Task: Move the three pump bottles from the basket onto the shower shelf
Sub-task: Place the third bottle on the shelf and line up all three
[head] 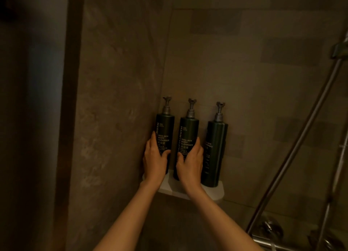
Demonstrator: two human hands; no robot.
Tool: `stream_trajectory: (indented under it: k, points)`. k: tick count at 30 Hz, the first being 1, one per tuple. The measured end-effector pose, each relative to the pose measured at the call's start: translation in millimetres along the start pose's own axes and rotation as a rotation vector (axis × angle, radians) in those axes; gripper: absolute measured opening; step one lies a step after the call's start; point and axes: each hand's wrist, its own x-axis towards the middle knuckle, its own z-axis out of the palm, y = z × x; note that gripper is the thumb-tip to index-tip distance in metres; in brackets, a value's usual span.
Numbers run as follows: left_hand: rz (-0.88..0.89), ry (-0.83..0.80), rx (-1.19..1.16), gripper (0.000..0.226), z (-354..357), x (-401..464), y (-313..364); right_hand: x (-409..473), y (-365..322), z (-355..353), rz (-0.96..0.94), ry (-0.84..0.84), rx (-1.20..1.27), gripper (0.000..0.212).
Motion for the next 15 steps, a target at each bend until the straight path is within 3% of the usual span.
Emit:
stream_trajectory:
  k: [12,15]
  points:
    - [-0.019,-0.037,-0.006,0.081,-2.9,-1.3,5.7,0.5,3.0,-1.9,-0.011,0.007,-0.003,0.075]
    - [0.004,-0.016,0.027,0.075,-6.1,-6.4,10.6,-4.1,0.4,-11.5,-0.098,0.034,-0.067,0.068]
